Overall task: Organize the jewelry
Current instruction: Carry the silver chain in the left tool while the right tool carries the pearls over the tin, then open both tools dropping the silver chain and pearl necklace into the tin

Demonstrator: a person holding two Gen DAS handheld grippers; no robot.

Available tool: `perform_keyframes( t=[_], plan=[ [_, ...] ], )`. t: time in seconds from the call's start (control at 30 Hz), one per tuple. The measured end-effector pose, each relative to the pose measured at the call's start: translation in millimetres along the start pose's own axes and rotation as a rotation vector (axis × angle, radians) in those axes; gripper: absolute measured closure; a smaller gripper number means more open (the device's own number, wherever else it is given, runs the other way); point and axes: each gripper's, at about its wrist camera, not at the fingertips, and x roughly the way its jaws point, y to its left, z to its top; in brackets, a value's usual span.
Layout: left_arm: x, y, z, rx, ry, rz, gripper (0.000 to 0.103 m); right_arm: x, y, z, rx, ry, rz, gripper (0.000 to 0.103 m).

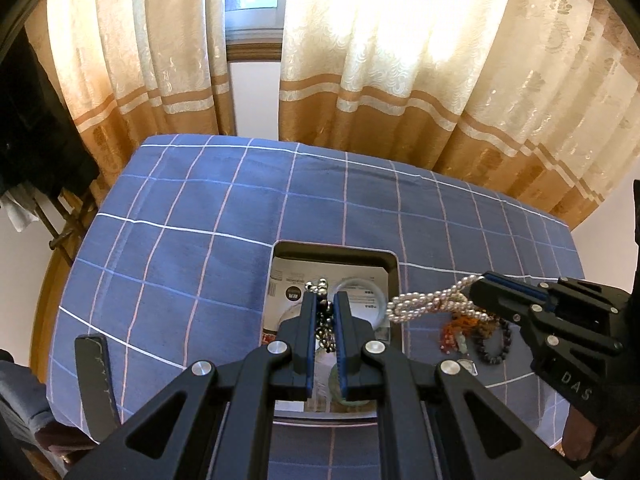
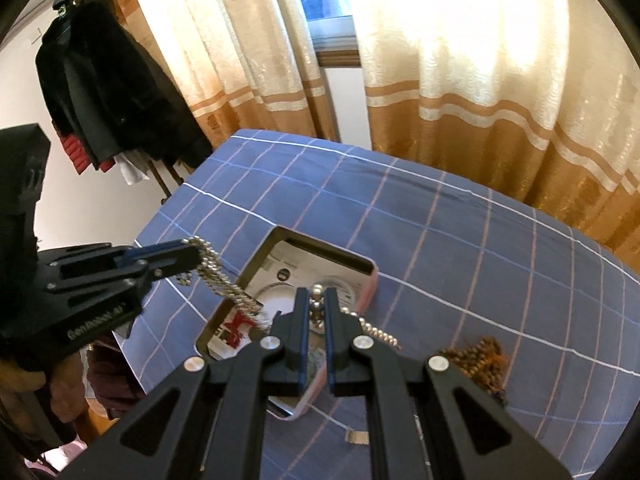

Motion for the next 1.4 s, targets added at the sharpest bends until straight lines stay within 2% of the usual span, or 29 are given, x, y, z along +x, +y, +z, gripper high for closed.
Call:
perform_keyframes(
  t=[0.6, 1.1, 1.23, 1.3, 1.4],
  plan=[
    [37.2, 1.6, -29.6, 0.021, 0.105, 0.005, 0.096, 45.6, 19.5, -11.9, -0.047, 0.103, 0.011, 0.094],
    [54.2, 4.1, -56.3, 0.029, 0.170, 0.025, 0.095, 57.0, 18.3, -30.4, -0.050, 0.150, -0.005, 0.094],
    [62.2, 10.1, -62.9, -0.003, 0.201, 0.028, 0.095, 61.7, 18.0, -36.0, -0.054, 0.169, -0.007, 0.094],
    [67.7, 14.9, -66.1, -0.030, 0.222, 0.028, 0.095, 64.5, 17.5, -38.7, -0.055, 0.177, -0.010, 0.092],
    [72.2, 19.5, -70.3, -0.061, 0.248, 0.016, 0.092, 67.0, 13.9, -41.8, -0.043, 0.186, -0.019, 0.081]
  ],
)
